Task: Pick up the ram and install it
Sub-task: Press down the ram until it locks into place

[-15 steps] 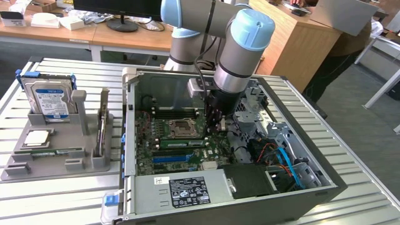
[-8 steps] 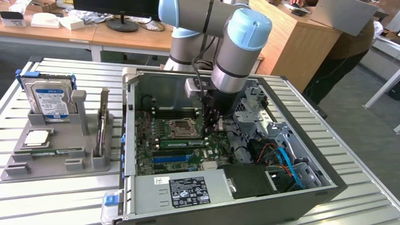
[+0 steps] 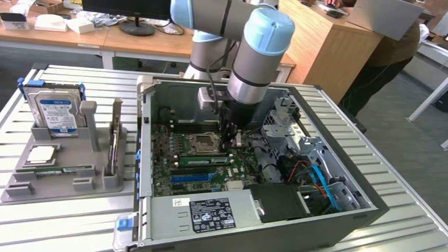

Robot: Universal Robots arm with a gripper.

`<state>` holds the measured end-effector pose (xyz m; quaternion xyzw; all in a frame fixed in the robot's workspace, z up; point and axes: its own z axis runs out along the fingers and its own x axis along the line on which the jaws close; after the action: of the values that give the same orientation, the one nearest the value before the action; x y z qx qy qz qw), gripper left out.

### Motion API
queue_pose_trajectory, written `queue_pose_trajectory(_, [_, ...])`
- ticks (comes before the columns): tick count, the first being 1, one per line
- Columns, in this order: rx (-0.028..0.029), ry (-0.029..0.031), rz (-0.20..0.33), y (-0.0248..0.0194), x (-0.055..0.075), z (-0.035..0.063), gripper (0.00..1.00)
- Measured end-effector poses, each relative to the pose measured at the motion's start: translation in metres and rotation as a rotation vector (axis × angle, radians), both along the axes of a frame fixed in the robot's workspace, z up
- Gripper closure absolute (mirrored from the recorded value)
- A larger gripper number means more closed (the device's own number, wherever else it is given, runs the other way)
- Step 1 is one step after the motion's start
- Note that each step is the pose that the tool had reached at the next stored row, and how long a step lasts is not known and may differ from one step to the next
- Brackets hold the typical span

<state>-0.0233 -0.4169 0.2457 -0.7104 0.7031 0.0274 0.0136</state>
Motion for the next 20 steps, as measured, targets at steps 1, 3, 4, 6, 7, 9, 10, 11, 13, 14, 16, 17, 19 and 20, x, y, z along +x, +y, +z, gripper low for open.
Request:
queue_pose_trajectory(1, [-0.0001,0.0001,0.0,0.0,-0.002,0.0,0.9])
queue_pose_trajectory(3, [-0.0002,0.0001,0.0,-0.0001,-0.006,0.0,0.9])
queue_pose_trajectory(4, [-0.0002,0.0001,0.0,0.0,-0.008,0.0,0.9])
queue_pose_trajectory(6, [-0.0002,0.0002,0.0,-0.0001,-0.012,0.0001,0.9])
queue_pose_trajectory(7, [-0.0001,0.0001,0.0,-0.0001,-0.014,0.0,0.9])
queue_pose_trajectory(9, [-0.0002,0.0001,0.0,-0.0001,-0.019,0.0,0.9])
queue_pose_trajectory(10, [-0.0003,0.0002,0.0,-0.0001,-0.021,0.0,0.9])
queue_pose_trajectory(11, [-0.0002,0.0001,0.0,-0.0001,-0.024,-0.0001,0.9])
queue_pose_trajectory(13, [-0.0002,0.0001,0.0,-0.0001,-0.029,-0.0001,0.9])
queue_pose_trajectory(14, [-0.0002,0.0001,0.0,-0.0001,-0.031,-0.0001,0.9])
queue_pose_trajectory(16, [-0.0002,0.0001,0.0,-0.0001,-0.036,-0.0001,0.9])
queue_pose_trajectory(17, [-0.0002,0.0001,0.0,-0.0001,-0.038,-0.0001,0.9])
queue_pose_trajectory(19, [-0.0002,0.0001,0.0,-0.0001,-0.043,-0.0002,0.9])
queue_pose_trajectory(20, [-0.0002,0.0001,0.0,-0.0001,-0.045,-0.0002,0.9])
